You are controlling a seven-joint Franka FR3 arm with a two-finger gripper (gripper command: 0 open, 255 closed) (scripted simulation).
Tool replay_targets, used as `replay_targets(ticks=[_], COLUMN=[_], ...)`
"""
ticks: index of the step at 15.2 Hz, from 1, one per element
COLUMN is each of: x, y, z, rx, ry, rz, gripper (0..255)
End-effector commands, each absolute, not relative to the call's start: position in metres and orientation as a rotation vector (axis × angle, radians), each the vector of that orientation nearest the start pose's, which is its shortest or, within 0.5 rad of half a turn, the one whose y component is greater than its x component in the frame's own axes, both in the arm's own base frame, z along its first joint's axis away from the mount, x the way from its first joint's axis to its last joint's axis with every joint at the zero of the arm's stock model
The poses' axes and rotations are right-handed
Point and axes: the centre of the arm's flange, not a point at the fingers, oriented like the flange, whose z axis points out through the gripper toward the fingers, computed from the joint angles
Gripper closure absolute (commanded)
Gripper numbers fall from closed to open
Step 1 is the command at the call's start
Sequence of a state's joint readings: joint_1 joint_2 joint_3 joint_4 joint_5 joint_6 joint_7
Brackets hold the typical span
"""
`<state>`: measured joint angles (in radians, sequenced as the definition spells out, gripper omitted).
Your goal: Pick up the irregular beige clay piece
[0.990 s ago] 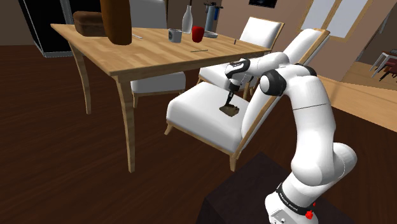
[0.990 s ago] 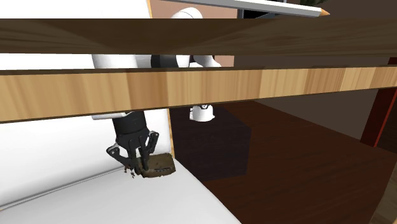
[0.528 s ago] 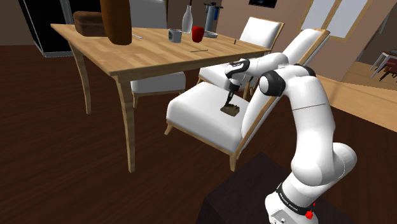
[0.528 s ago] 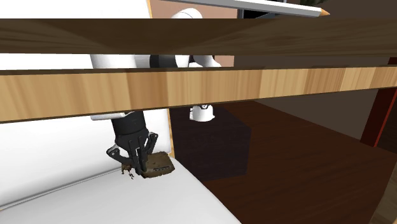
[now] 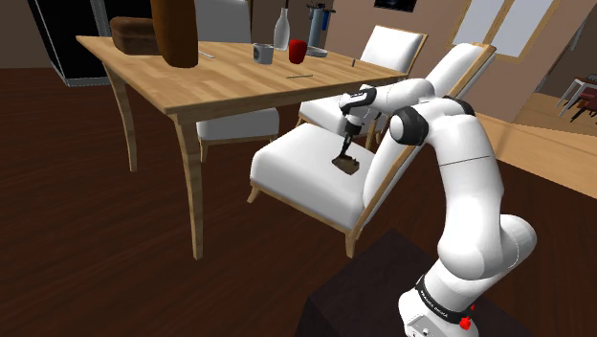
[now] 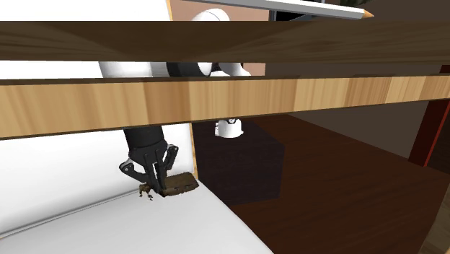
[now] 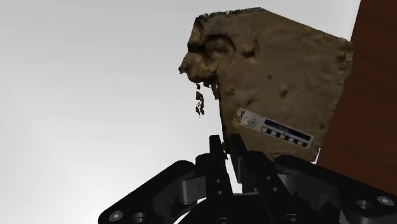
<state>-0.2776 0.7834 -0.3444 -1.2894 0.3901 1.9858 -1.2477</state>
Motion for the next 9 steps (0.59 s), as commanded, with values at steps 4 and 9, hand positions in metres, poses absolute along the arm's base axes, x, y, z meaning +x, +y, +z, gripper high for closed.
replay_targets(ticks=[4, 9], x=[0.638, 0.638], y=[-0.375, -0.375], z=[0.332, 0.349], rx=[-2.953, -2.953], ry=[-0.796, -0.796], rz=[-0.108, -0.108], gripper=[255, 255])
